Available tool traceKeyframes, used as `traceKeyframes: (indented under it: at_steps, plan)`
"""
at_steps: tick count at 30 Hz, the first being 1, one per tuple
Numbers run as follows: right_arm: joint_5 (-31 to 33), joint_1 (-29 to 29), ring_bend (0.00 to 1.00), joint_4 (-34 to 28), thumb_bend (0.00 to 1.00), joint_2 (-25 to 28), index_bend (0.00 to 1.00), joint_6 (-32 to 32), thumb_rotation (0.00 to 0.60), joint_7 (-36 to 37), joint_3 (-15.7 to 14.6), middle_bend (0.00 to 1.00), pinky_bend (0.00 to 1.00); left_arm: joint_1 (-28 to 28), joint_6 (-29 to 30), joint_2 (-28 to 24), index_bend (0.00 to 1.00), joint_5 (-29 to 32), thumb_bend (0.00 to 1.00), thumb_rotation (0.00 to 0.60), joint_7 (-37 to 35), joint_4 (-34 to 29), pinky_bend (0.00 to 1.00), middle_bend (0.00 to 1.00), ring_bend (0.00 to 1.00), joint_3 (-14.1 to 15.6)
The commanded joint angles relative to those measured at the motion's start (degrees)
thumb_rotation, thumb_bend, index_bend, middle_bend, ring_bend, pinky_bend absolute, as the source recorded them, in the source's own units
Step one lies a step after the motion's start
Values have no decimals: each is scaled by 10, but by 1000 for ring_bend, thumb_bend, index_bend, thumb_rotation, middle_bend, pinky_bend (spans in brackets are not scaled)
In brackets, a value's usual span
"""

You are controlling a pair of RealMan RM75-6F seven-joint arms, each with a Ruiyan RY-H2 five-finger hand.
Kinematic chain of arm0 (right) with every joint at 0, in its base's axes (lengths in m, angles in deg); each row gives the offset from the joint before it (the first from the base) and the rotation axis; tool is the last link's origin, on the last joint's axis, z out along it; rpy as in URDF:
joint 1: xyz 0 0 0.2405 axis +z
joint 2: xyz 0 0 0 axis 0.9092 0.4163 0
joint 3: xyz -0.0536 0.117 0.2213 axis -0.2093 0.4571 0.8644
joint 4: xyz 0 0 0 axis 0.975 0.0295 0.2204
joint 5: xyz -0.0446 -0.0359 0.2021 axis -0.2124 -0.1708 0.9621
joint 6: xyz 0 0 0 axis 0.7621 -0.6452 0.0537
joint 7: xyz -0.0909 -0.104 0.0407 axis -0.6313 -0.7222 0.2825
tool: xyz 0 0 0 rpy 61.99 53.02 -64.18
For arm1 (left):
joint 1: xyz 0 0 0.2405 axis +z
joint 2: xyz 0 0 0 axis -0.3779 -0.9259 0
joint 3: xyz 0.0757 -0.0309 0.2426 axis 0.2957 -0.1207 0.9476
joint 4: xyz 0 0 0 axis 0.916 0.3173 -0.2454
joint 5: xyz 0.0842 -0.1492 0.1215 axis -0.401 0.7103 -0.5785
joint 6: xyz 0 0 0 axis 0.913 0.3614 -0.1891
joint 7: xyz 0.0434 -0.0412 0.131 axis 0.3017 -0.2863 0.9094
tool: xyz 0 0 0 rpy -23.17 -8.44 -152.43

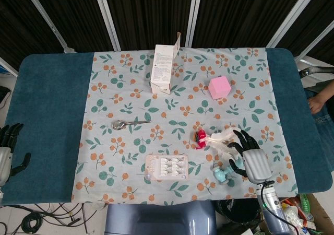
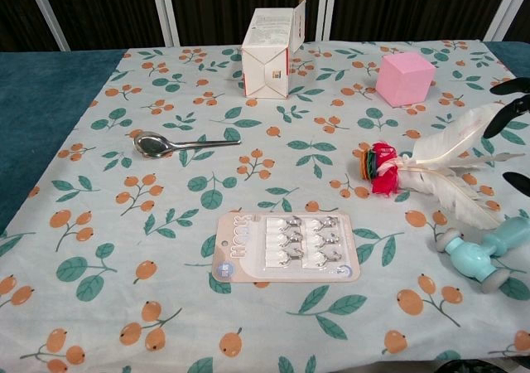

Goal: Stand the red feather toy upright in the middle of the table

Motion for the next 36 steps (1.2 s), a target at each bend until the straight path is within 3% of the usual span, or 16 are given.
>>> traceKeyframes:
  at_steps: [1,16,36]
  plan:
    - [2,-2,39,22,267,-17,412,1,600,3,5,74,136,0,-1,0,50,1,390,600,1,0,0,68,0,0]
    - [1,8,39,104,282,-61,510,-5,600,19,31,91,136,0,0,1,50,4,390,600,5,0,0,69,0,-2]
    - [2,18,54,124,345,-70,572,-25,600,28,45,105,136,0,0,1,50,4,390,600,5,0,0,68,0,-2]
